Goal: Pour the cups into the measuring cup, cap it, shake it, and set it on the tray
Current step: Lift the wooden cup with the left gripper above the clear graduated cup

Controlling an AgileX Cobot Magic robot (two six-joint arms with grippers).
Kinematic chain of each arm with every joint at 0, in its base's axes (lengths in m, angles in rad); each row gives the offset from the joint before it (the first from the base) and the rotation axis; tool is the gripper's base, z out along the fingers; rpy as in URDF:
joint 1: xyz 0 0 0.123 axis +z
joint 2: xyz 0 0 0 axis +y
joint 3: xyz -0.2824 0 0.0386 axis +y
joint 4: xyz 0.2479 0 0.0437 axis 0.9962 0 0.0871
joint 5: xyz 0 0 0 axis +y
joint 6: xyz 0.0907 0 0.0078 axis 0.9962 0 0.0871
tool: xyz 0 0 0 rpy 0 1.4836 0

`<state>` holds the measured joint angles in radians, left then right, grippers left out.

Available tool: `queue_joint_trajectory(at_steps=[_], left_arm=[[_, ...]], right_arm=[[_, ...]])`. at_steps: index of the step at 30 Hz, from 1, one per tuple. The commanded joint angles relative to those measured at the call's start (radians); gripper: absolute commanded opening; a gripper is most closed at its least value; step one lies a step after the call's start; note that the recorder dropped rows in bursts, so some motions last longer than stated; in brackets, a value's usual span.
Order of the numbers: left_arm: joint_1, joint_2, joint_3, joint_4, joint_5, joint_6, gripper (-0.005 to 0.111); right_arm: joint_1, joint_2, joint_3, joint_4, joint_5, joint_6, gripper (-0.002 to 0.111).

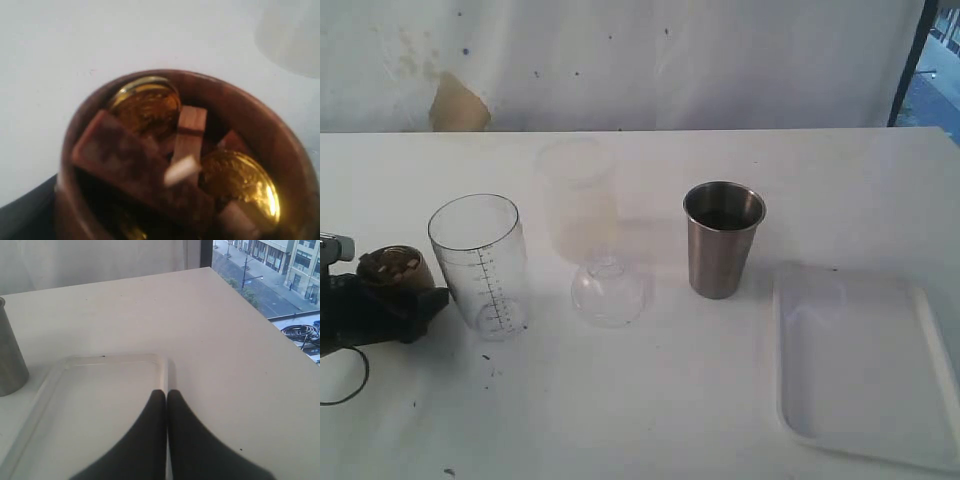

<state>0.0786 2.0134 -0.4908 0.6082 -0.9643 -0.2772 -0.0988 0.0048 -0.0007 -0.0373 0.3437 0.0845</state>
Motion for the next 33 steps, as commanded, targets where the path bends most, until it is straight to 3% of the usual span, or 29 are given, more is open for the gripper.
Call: queue_joint_trajectory(at_steps=[1,9,16,25,29,33], left_arm=[[-0.002,-0.002,0.000,-0.044,-0.083,0.010,0.000],[-0.002,-0.025,-0.014,-0.133,-0.207,0.020,0.000],[-0.002,-0.144,-0.144,-0.124,0.078,0.016,0.000],[-0.002,-0.174,-0.308,0.153,0.097,-0.088,0.000],[-0.002,-0.174,-0.343,0.206,0.094,-0.097,0.000],[-0.002,-0.174,-0.351,0.286,0.018,-0.153,0.000]], right_arm=[[-0.006,-0.005,0.001,-0.006,-0.004,-0.001,0.000],[-0.006,-0.005,0.001,-0.006,-0.004,-0.001,0.000],[-0.006,-0.005,0.001,-0.006,-0.004,-0.001,0.000],[-0.006,-0.005,0.001,-0.006,-0.004,-0.001,0.000],[-0.006,-0.005,0.001,-0.006,-0.004,-0.001,0.000],[-0.006,-0.005,0.001,-0.006,-0.004,-0.001,0.000]])
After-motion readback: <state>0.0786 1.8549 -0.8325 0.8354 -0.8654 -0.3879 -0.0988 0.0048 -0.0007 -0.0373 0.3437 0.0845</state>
